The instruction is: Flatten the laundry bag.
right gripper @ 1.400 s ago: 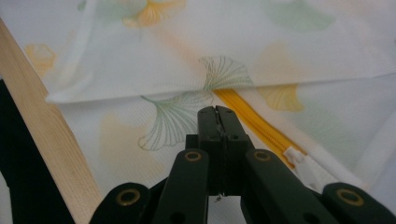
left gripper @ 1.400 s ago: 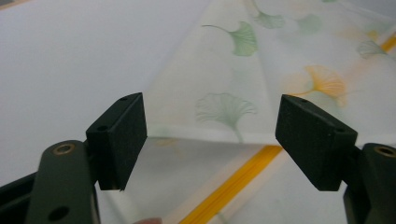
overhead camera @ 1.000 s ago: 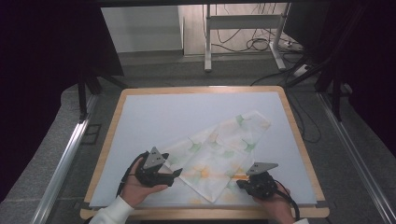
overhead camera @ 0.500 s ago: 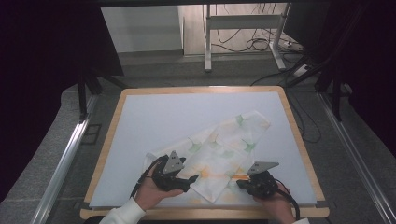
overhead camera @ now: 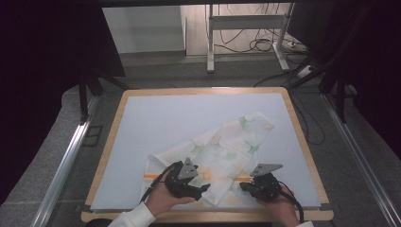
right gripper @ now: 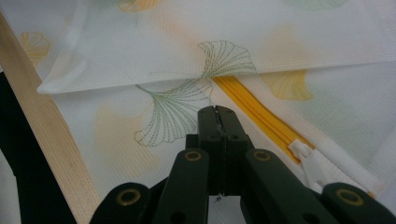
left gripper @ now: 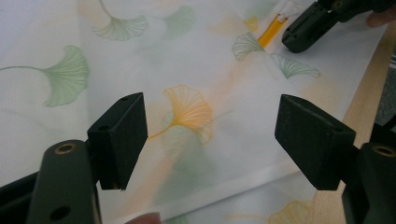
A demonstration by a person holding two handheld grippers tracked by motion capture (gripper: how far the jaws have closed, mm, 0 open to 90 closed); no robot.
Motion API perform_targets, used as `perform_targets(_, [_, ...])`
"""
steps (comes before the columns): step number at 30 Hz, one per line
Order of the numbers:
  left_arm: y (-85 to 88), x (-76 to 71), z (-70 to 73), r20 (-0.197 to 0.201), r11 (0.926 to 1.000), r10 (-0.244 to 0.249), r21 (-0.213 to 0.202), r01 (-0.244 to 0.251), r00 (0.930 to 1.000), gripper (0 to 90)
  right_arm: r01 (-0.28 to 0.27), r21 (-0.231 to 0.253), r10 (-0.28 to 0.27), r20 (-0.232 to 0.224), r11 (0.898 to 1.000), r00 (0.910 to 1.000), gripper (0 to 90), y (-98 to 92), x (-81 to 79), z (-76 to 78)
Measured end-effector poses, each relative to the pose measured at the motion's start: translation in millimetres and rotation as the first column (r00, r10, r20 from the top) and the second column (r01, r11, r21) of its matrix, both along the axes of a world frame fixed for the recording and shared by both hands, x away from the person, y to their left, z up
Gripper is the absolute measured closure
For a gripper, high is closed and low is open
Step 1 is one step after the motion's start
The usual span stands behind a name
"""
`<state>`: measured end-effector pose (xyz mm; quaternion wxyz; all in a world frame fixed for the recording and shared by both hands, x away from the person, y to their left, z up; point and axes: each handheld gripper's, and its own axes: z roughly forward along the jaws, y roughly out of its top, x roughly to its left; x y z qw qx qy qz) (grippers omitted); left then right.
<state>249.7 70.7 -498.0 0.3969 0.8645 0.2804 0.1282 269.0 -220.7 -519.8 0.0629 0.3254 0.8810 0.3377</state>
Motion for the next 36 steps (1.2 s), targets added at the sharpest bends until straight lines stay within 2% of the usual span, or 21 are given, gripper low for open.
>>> perform_targets(7, [-26.9, -7.6, -7.4, -0.011, 0.9969, -0.062, 0.049, 0.062, 0.998, 23.4, 0.002, 0.005, -0.002, -0.002, 1.0, 1.0, 89.8, -0.4, 0.3, -0.4])
perform_targets(17, [-49.6, -4.9, -18.8, -0.05, 0.9904, -0.101, 0.09, 0.105, 0.9936, 20.3, 0.001, 0.013, -0.001, -0.007, 1.0, 1.0, 89.7, -1.3, 1.0, -0.8])
perform_targets(20, [-57.1, -3.1, -22.5, -0.059, 0.9907, -0.096, 0.091, 0.101, 0.9937, 19.8, 0.0, 0.015, 0.001, -0.007, 1.0, 1.0, 89.8, -1.5, 1.3, -0.9])
perform_targets(25, [-65.5, -2.3, -26.9, -0.056, 0.9872, -0.094, 0.124, 0.1, 0.994, 19.6, 0.001, 0.017, -0.001, -0.009, 1.0, 1.0, 89.8, -1.7, 1.3, -1.0])
perform_targets(27, [-66.7, 0.4, -30.2, -0.07, 0.9857, -0.085, 0.14, 0.094, 0.9939, 21.5, 0.001, 0.016, -0.001, -0.009, 1.0, 1.0, 89.8, -1.6, 1.2, -0.9])
perform_targets(31, [-62.8, 4.3, -29.8, -0.084, 0.9882, -0.069, 0.13, 0.08, 0.9941, 32.0, -0.002, 0.013, 0.002, -0.006, 1.0, 1.0, 89.7, -1.7, 0.9, -0.9])
perform_targets(33, [-61.6, 5.0, -29.7, -0.084, 0.9888, -0.065, 0.129, 0.076, 0.9943, 34.0, -0.002, 0.014, 0.002, -0.007, 1.0, 1.0, 89.8, -1.7, 1.0, -0.9])
perform_targets(36, [-58.0, 7.6, -29.1, -0.084, 0.9912, -0.051, 0.117, 0.061, 0.9952, 44.9, -0.001, 0.017, 0.001, -0.006, 1.0, 1.0, 89.7, -1.8, 1.1, -1.1])
